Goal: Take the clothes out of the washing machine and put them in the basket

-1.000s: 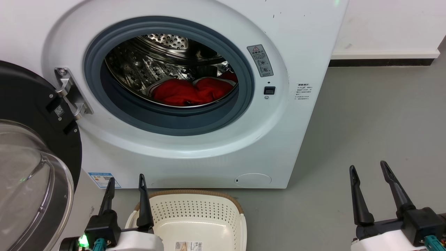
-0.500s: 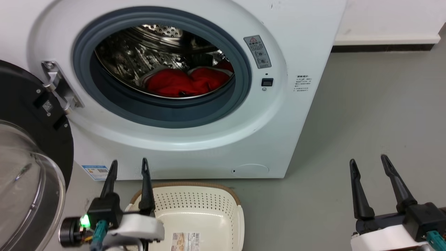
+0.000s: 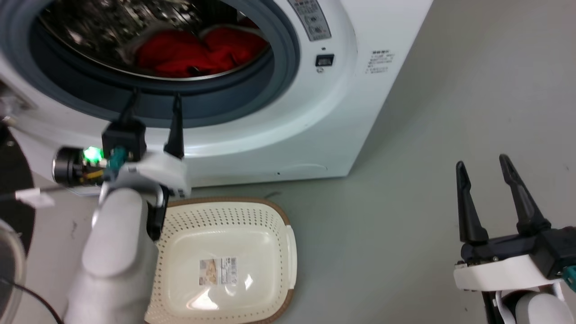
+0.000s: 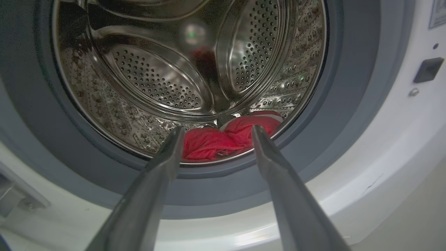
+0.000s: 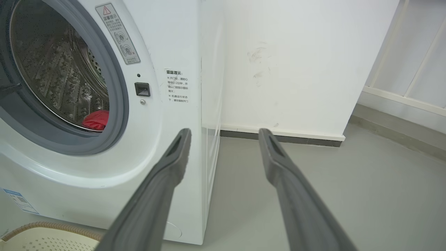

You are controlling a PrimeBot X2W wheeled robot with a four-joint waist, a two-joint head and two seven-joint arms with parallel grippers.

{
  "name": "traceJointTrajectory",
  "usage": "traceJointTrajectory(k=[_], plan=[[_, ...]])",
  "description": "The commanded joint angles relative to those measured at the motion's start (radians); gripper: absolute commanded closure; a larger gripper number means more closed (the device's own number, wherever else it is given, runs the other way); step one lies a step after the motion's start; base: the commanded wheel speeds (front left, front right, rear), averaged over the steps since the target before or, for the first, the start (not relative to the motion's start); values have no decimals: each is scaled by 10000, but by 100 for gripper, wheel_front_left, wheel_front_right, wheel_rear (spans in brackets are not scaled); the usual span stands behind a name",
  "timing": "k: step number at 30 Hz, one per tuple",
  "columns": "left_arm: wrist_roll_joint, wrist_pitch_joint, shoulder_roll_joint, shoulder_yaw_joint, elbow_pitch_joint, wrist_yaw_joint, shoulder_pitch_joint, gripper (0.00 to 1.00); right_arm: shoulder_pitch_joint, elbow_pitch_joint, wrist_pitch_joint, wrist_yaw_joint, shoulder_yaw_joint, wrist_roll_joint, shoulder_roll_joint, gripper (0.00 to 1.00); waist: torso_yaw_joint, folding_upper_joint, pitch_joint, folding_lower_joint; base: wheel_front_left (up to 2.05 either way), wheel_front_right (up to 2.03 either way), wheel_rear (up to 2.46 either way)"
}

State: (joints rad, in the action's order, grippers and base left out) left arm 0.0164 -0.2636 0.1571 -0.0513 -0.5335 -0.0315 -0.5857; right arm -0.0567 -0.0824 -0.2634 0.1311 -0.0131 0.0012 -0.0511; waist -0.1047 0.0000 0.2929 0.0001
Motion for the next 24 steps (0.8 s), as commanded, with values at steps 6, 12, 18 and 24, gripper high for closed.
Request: traceJointTrajectory(k=[6,12,18,24], plan=[[-339,777,601,-237,-2164,-206,-2824,0,-738,-139,-21,-7,22,315,20,0,-909,0,1692,-1,0,0,0],[-505,1830,1383,-428,-3813,-584,-5354,0,-1323,-308,-21,-7,112,728,23,0,-1369,0,2899,-1,0,0,0],[-537,3231,1992,-808,-4952,-882,-7604,0,-1869,-551,-20,-7,99,1093,23,0,-1607,0,4029,-1,0,0,0],[109,4751,2237,-888,-5816,-964,-9327,0,-2216,-788,-21,-7,83,1258,23,0,-1717,0,4792,-1,0,0,0]])
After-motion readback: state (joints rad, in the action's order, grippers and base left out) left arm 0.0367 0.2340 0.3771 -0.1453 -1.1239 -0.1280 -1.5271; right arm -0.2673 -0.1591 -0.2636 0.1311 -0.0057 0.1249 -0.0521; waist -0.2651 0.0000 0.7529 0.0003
